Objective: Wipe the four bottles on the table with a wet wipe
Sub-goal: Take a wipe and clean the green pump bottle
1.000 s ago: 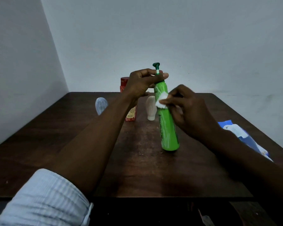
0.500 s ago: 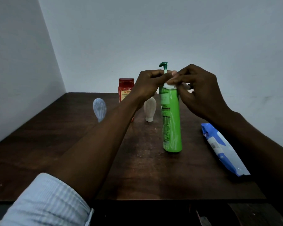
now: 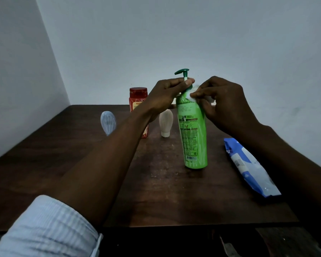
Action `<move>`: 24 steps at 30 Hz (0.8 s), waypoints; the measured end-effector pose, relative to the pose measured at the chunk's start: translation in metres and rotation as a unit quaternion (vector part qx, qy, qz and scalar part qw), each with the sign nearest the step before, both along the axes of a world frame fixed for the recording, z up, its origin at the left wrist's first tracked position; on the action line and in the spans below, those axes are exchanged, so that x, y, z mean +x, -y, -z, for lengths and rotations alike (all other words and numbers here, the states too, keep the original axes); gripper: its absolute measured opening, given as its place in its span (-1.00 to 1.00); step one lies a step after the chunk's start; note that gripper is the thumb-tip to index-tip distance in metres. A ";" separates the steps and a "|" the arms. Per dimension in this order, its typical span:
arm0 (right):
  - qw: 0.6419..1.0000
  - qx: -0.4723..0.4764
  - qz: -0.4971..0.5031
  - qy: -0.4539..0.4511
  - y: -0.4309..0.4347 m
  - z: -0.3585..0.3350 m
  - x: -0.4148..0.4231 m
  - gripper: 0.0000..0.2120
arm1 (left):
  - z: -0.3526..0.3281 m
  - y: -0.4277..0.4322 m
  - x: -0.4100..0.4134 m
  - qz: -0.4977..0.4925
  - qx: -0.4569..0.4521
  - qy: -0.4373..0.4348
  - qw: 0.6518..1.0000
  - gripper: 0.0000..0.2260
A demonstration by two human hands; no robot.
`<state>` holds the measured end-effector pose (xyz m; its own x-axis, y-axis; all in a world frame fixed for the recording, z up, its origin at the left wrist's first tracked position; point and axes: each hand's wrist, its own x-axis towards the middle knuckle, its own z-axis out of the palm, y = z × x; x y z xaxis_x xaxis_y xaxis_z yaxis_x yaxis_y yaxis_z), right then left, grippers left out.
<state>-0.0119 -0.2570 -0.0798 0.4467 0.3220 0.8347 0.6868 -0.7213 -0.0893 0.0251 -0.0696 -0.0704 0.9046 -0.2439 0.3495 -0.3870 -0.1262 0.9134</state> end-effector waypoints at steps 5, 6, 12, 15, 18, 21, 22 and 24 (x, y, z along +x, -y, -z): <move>1.000 0.021 -0.011 0.007 0.000 0.010 0.001 -0.86 | -0.002 -0.001 0.004 0.000 0.004 -0.006 1.000 -0.72; 1.000 0.023 -0.014 0.006 0.001 0.012 0.000 -0.86 | -0.002 -0.002 0.005 -0.001 0.003 -0.008 1.000 -0.72; 0.999 0.019 -0.027 -0.010 0.004 0.043 -0.012 -0.86 | -0.001 -0.005 0.009 -0.011 -0.007 0.005 1.000 -0.71; 0.999 0.017 -0.030 -0.041 0.009 0.068 -0.021 -0.82 | 0.001 -0.007 0.009 -0.011 -0.014 -0.005 1.000 -0.71; 0.997 0.017 -0.035 -0.065 0.012 0.088 -0.033 -0.78 | 0.001 -0.007 0.009 0.000 -0.023 -0.035 0.999 -0.71; 0.996 0.007 -0.033 -0.083 0.015 0.103 -0.045 -0.77 | 0.002 -0.003 0.008 0.008 -0.028 -0.041 0.999 -0.72; 0.996 0.003 -0.026 -0.090 0.015 0.109 -0.048 -0.76 | 0.001 -0.002 0.008 0.009 -0.029 -0.040 0.999 -0.73; 0.995 -0.002 -0.017 -0.099 0.015 0.117 -0.054 -0.75 | 0.001 0.001 0.007 0.010 -0.026 -0.038 0.999 -0.74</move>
